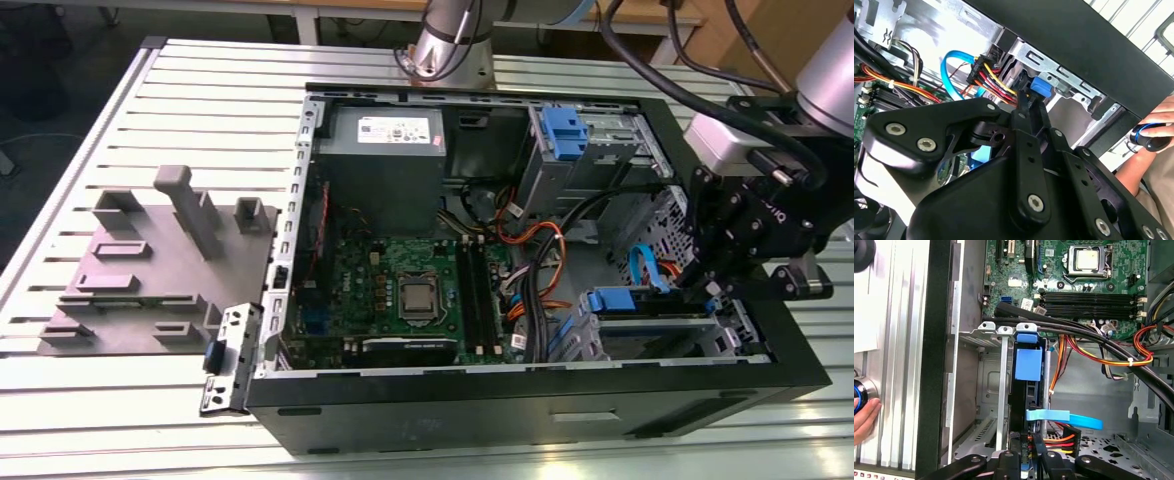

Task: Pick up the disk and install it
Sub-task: 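Insert the second disk wire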

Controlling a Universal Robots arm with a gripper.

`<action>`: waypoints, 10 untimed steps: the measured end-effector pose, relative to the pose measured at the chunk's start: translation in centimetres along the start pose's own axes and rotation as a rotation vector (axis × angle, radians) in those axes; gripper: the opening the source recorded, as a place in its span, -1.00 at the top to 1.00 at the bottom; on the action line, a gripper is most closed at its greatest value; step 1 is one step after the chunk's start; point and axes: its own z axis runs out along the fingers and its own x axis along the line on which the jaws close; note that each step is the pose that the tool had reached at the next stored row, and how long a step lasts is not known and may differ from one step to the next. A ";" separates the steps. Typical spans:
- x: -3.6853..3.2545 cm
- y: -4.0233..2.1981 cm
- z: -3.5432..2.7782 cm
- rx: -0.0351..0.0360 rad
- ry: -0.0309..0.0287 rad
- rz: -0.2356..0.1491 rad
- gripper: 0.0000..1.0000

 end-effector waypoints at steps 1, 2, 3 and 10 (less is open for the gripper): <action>0.00 0.00 0.00 0.0000 -0.0012 0.000 0.52; 0.00 0.00 0.01 0.0001 -0.0046 0.000 0.52; -0.01 0.00 0.03 0.0003 -0.0069 0.000 0.52; 0.00 0.00 0.04 0.0004 -0.0083 0.000 0.52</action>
